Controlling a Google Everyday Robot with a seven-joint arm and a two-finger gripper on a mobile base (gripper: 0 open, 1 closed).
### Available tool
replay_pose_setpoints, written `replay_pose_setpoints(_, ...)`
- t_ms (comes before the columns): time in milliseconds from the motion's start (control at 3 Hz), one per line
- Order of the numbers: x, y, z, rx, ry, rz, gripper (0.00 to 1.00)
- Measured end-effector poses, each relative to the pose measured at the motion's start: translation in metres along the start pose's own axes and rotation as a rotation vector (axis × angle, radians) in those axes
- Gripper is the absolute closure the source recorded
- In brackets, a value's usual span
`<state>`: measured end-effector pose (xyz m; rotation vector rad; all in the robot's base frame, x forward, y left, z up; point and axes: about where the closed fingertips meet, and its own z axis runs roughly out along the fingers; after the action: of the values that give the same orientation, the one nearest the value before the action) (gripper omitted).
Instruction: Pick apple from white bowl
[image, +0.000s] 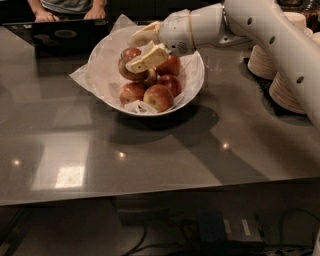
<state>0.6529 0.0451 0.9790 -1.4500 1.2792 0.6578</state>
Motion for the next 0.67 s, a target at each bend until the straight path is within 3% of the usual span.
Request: replay_pose_setpoints(667,0.0,0.0,0.0001,0.0,0.0,0.0,0.57)
